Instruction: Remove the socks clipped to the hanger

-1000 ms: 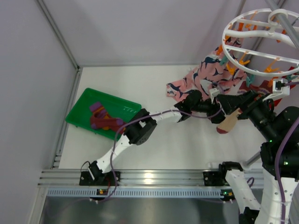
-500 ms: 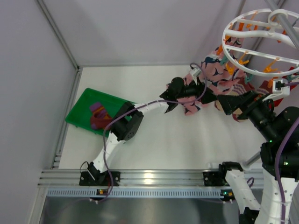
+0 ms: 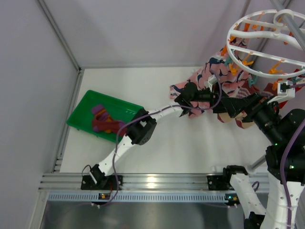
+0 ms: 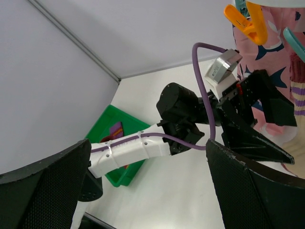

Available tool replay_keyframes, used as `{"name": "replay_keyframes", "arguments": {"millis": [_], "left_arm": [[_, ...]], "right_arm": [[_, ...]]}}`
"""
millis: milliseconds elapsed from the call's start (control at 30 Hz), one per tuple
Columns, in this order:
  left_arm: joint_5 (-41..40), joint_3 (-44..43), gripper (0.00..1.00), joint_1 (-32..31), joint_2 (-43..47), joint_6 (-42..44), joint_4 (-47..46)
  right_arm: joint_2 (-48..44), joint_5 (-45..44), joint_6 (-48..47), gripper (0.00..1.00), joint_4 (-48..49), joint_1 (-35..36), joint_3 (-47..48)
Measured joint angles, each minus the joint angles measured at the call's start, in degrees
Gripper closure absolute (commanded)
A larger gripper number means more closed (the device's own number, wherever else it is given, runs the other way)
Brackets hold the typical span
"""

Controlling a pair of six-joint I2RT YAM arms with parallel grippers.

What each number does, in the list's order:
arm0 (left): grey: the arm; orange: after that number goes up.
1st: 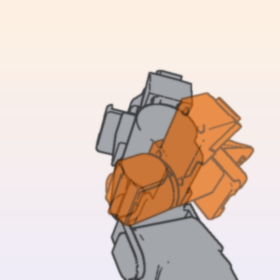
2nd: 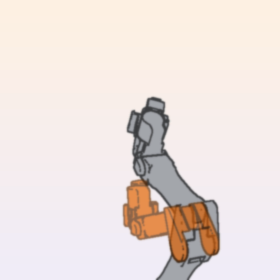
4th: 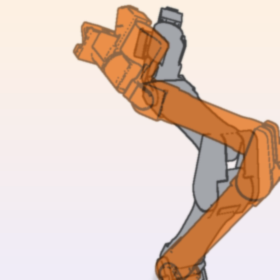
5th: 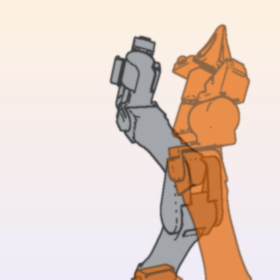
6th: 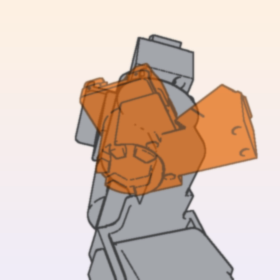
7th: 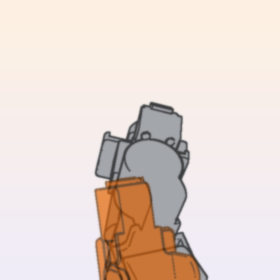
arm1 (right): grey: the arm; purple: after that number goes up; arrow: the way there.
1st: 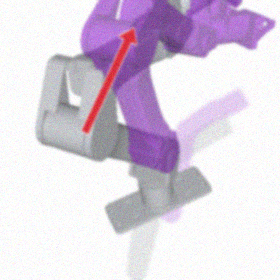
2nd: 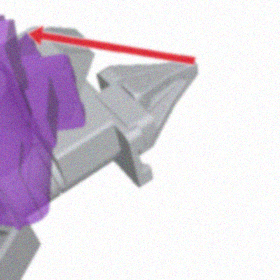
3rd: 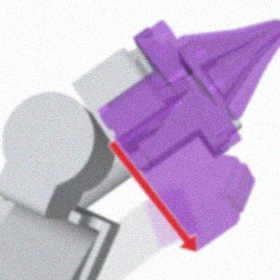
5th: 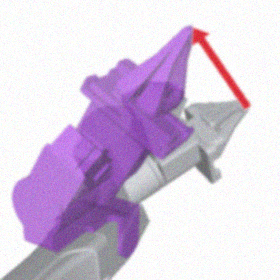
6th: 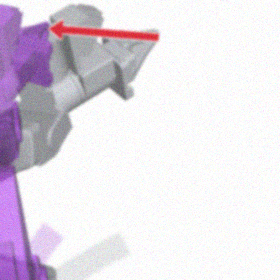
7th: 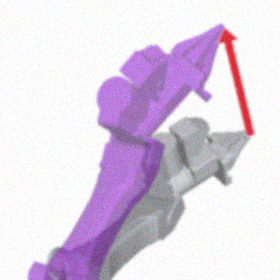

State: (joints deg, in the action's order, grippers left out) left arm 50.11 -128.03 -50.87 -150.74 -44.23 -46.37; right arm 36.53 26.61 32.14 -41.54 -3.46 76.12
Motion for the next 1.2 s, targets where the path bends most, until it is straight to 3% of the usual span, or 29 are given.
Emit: {"name": "replay_keyframes", "arguments": {"millis": [100, 167, 200, 233, 300, 533, 700, 967, 1200], "left_arm": [[3.4, -1.8, 0.02, -1.1, -1.6, -0.7, 0.0], [5.4, -1.7, 0.11, -2.2, -1.7, -0.9, 0.0], [6.1, -1.4, 0.21, -2.8, -1.6, -0.8, -0.2], [6.5, -0.5, 0.54, -3.4, -1.4, -0.8, -0.5], [6.6, 2.9, 1.0, -4.3, -0.3, -0.9, -0.6], [5.0, 16.5, 1.0, -4.2, 4.3, -11.1, 1.4], [5.0, 24.5, 1.0, -1.4, 14.4, -17.9, 3.2], [8.4, 26.7, 1.0, -1.4, 32.0, -23.9, 1.4], [12.2, 32.9, 1.0, -1.9, 36.9, -26.2, 0.2]], "right_arm": [[0.0, 0.0, 0.0, 0.0, 0.0, 0.0, 0.0], [0.0, 0.0, 0.0, 0.0, 0.0, 0.0, 0.0], [0.0, -0.1, 0.0, 0.01, 0.0, 0.0, 0.0], [0.0, -0.1, 0.0, 0.0, 0.0, 0.0, 0.0], [0.0, -0.2, 0.0, 0.0, 0.0, 0.1, 0.0], [-0.1, -4.4, -1.0, 0.01, -0.3, 0.2, 0.0], [1.2, -6.2, -2.2, 0.01, -1.6, 0.3, 1.6], [6.9, -13.0, -6.8, 0.02, -4.5, 0.3, 7.1], [8.8, -16.3, -9.3, 0.08, -4.1, 0.3, 8.9]]}}
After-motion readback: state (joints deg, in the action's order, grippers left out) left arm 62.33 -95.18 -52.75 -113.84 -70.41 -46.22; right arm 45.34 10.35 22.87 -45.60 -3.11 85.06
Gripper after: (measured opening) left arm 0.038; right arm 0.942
